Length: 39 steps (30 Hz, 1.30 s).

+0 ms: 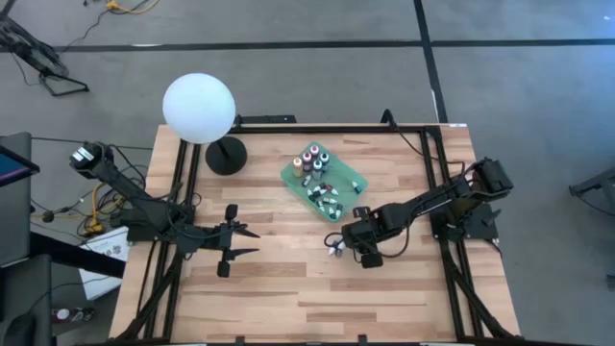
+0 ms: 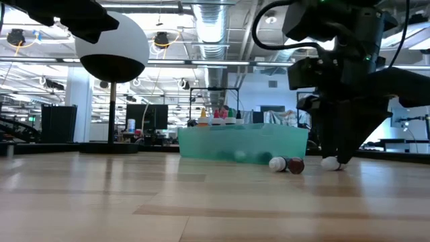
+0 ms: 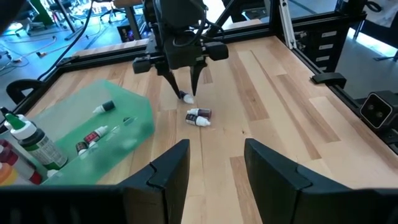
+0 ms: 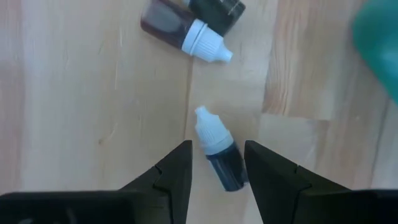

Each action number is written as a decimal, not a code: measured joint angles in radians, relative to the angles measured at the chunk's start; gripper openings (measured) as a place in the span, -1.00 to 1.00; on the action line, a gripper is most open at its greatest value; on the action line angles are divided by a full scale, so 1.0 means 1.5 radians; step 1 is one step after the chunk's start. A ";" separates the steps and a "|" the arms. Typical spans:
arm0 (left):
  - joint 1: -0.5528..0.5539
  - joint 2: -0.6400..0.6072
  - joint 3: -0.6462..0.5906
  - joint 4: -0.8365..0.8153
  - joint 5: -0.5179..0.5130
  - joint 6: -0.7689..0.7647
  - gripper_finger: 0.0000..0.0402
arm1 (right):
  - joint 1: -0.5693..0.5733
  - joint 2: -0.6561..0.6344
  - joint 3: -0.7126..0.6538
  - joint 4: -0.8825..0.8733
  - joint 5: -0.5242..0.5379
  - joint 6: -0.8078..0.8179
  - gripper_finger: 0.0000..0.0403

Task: Pick & Place food coloring
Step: Put the small red food coloring bottle into the green bin

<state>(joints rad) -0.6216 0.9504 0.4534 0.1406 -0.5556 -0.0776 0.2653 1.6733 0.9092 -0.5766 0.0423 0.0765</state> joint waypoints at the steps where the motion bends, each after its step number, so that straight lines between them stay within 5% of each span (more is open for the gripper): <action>1: 0.000 0.000 0.000 0.000 0.000 0.000 -0.26 | 0.001 0.000 0.000 0.000 -0.003 0.002 -0.30; 39: 0.000 0.000 0.000 0.000 0.006 0.005 -0.26 | 0.012 0.031 0.021 -0.024 -0.009 0.019 -0.63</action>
<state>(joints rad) -0.6212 0.9504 0.4538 0.1406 -0.5461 -0.0700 0.2828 1.7200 0.9402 -0.6130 0.0285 0.1043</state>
